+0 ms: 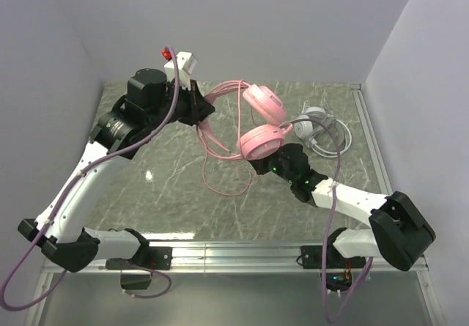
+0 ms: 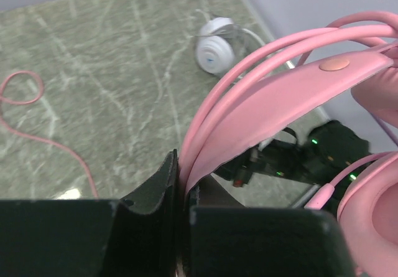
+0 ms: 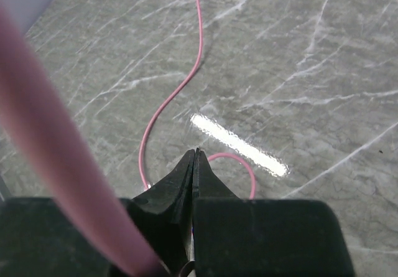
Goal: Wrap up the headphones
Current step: Wrap the headphone cable with the right arm
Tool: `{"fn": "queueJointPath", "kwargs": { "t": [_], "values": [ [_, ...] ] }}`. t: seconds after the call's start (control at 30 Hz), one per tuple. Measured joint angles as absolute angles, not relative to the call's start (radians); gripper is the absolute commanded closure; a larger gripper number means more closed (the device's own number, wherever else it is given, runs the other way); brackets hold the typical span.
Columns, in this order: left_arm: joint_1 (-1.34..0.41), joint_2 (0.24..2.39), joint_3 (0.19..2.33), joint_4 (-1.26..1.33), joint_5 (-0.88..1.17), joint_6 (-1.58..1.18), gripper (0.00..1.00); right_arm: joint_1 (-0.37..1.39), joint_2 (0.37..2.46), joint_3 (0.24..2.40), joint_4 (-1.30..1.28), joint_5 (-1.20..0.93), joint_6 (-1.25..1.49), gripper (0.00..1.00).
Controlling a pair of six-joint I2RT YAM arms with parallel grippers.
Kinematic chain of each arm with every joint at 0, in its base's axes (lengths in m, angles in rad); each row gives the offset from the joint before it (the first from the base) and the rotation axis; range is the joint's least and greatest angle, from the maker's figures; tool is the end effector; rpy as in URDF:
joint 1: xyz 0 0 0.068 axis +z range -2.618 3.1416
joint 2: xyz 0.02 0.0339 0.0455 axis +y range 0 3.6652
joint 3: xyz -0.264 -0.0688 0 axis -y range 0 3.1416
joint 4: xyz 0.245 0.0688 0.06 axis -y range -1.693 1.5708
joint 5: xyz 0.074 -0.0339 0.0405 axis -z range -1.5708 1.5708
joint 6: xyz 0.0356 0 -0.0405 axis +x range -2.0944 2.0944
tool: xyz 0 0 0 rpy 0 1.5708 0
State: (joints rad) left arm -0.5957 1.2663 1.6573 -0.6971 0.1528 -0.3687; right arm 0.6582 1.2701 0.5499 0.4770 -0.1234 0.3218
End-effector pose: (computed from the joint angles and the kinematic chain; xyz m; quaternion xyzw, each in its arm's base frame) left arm 0.2027 -0.1440 0.4813 0.1359 0.7940 -0.3278 0.4936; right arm 0.2122 0.1696 0.2228 -0.1691 0.7687 0.3323 0.5197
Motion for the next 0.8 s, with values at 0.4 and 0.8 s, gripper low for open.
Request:
{"fn": "queueJointPath", "kwargs": {
  "t": [0.4,0.8],
  "values": [
    [-0.596,1.332,1.707,-0.711,0.011,-0.456,1.0,0.665,1.278,0.514,0.544,-0.198,0.37,1.0],
    [-0.586,1.34,1.706,-0.685,-0.237,-0.596,1.0,0.744,1.278,0.498,0.569,-0.237,0.394,1.0]
  ]
}}
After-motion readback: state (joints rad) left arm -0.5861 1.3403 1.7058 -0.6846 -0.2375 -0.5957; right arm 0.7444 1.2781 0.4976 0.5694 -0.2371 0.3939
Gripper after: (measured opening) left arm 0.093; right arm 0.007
